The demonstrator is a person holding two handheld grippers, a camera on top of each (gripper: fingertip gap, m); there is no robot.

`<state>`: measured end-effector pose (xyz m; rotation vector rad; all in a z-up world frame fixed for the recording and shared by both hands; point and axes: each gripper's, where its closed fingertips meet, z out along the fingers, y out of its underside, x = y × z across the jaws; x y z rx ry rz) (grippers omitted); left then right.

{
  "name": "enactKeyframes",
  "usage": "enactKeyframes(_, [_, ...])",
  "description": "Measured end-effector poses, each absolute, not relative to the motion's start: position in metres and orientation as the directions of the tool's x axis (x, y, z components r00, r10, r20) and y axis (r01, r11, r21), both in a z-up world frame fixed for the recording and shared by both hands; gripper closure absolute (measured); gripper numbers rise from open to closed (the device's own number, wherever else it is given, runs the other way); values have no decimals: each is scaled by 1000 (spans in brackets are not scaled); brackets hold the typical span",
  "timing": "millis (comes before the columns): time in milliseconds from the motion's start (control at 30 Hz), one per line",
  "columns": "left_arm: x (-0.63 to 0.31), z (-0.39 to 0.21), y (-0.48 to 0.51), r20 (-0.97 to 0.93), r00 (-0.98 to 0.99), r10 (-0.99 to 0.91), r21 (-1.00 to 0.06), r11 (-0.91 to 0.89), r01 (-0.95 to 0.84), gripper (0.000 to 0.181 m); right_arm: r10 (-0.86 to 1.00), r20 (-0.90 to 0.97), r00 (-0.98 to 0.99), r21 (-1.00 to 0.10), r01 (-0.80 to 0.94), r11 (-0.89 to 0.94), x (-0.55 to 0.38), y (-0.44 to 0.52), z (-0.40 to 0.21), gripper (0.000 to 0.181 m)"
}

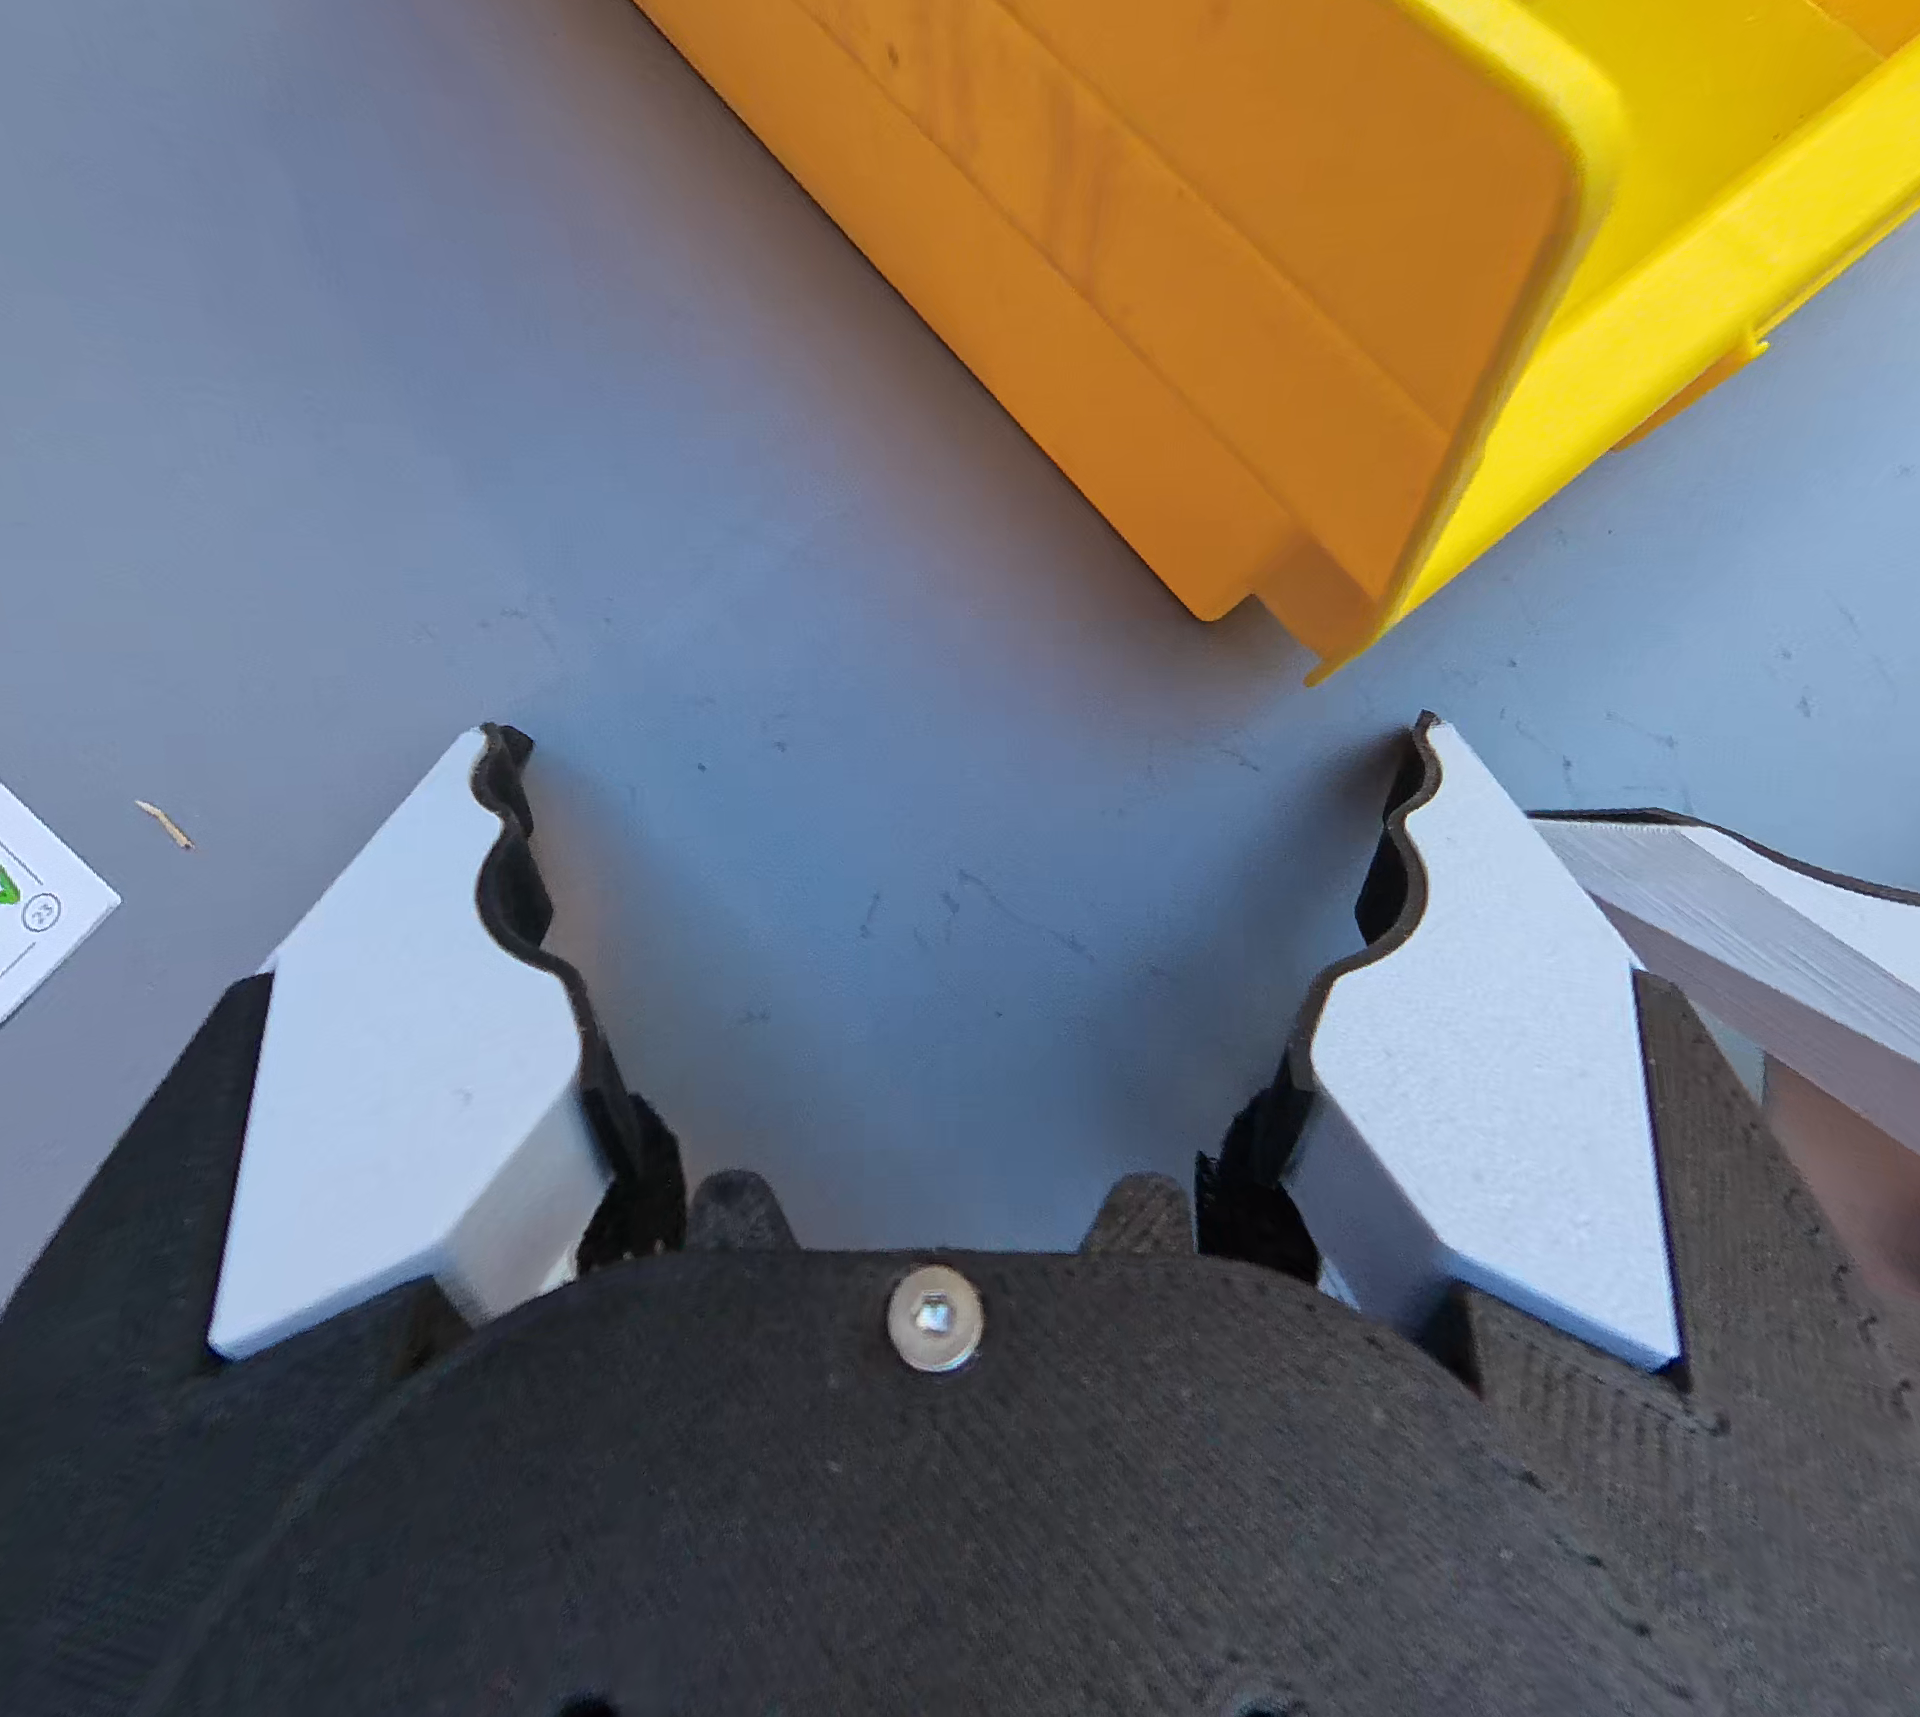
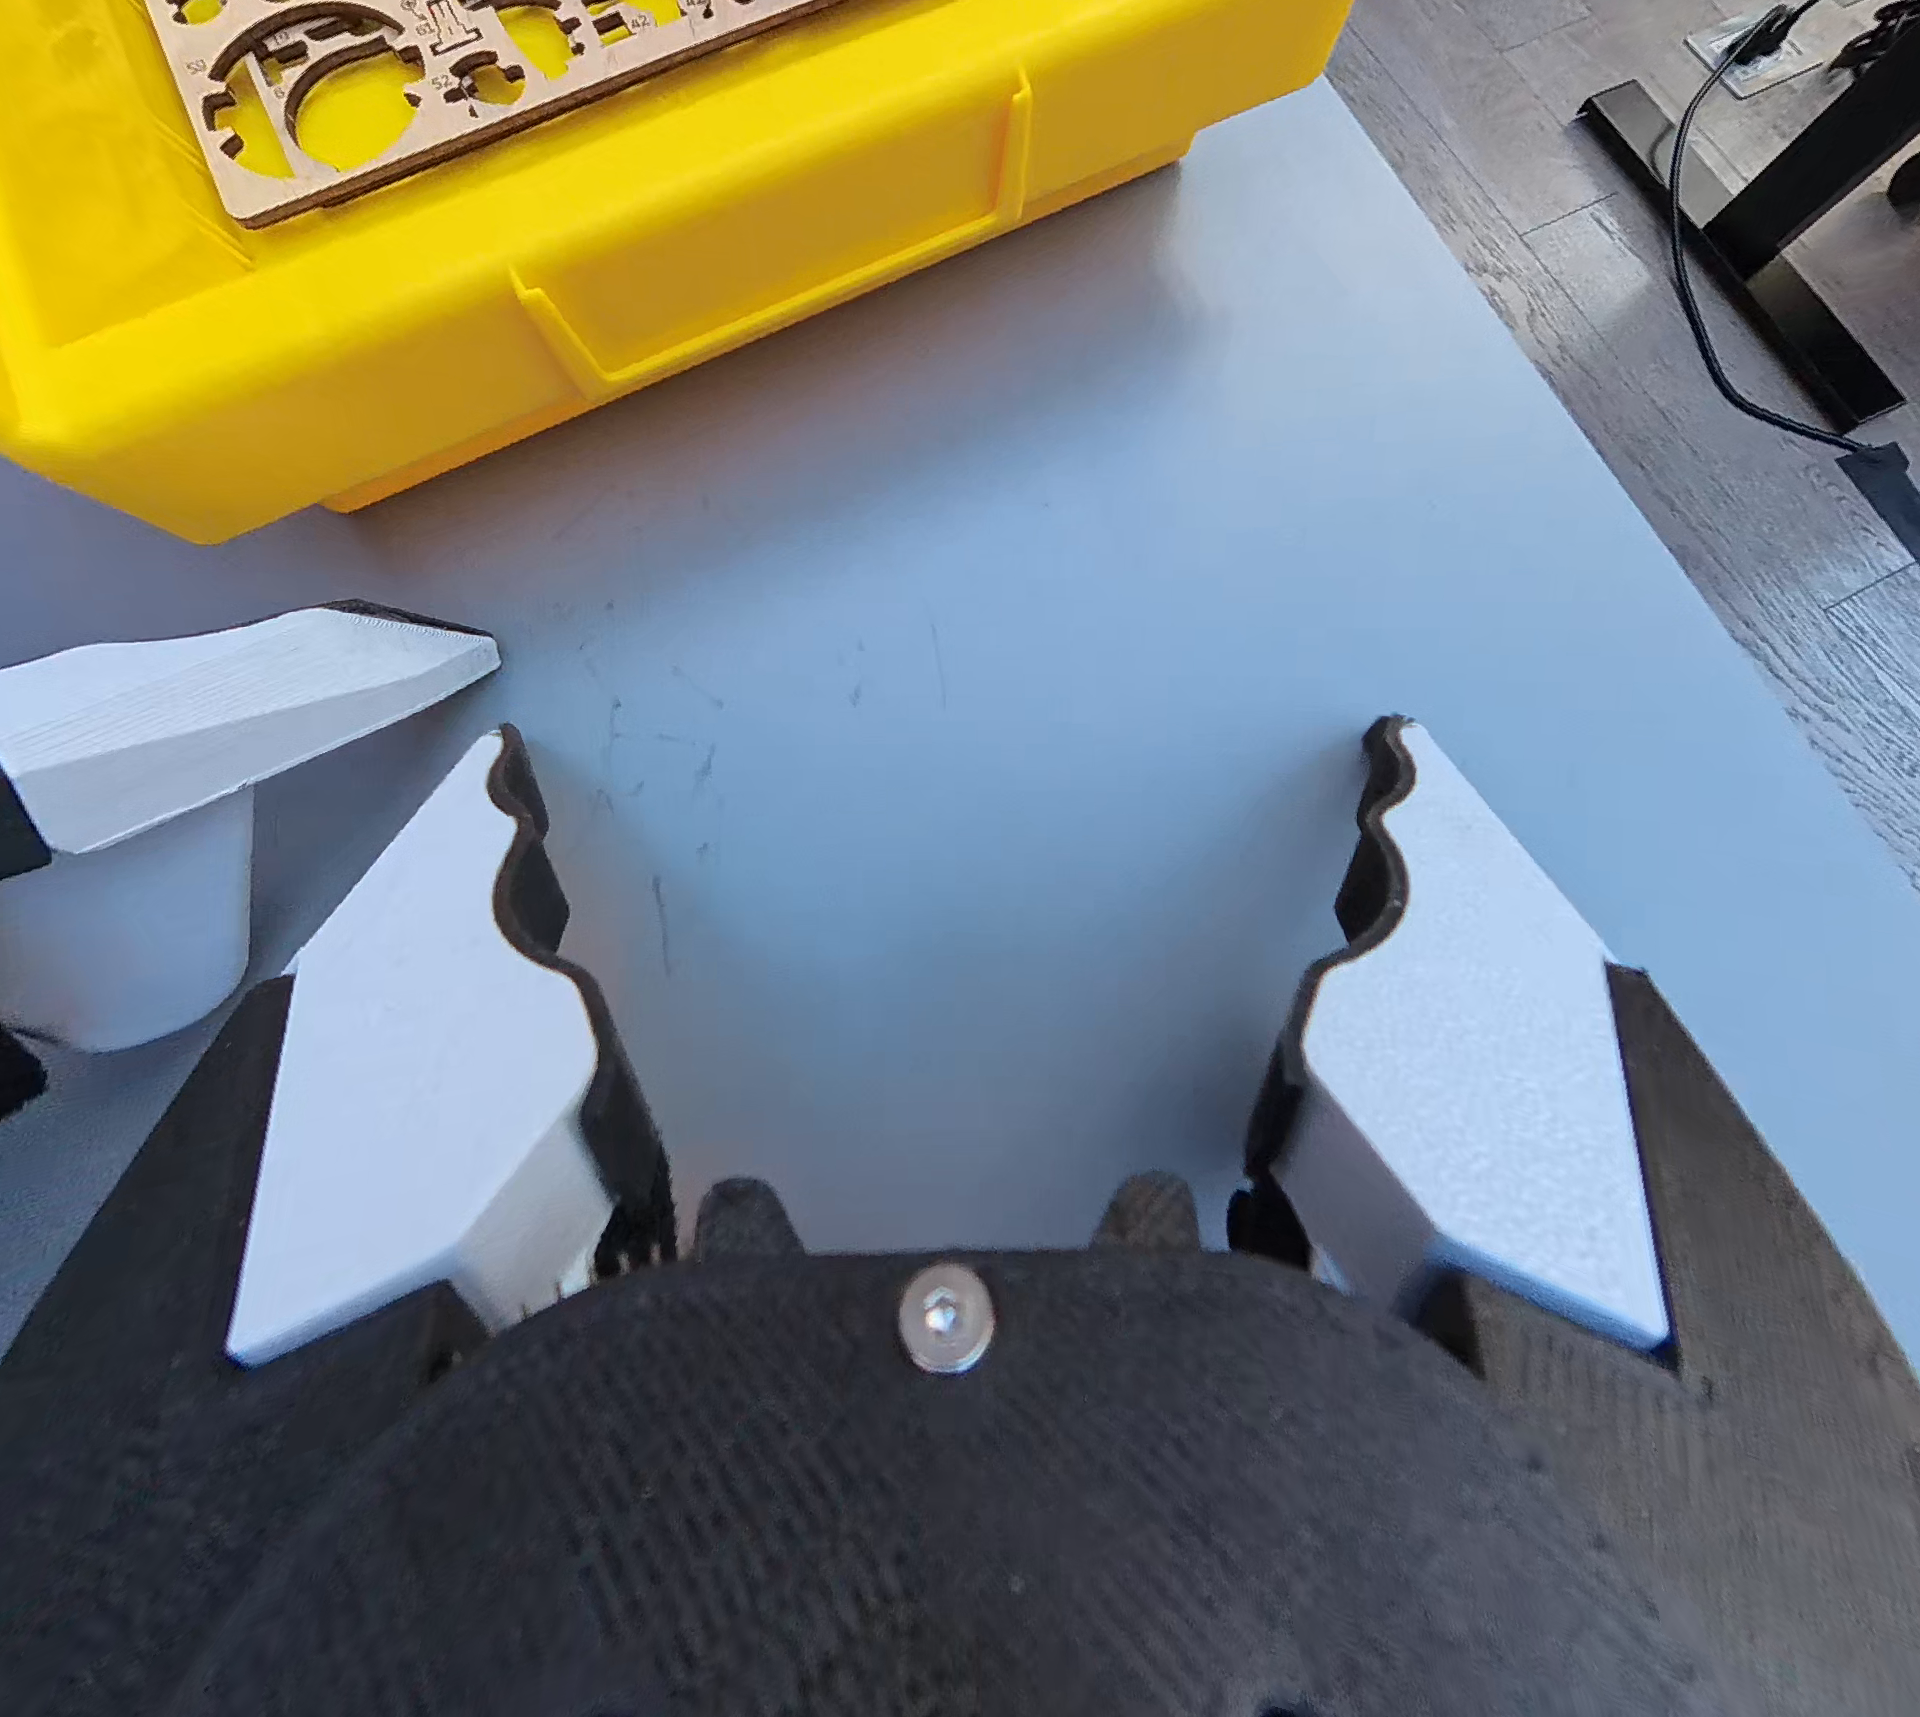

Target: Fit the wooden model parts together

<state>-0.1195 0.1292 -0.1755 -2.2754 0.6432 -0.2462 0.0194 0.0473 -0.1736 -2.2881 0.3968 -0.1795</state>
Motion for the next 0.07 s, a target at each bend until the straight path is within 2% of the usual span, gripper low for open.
enactKeyframes(67, [-119, -175, 129, -17, 855, -518, -711, -595, -375, 24, -357, 13, 934, -739, -231, -632, 19, 45, -173, 31])
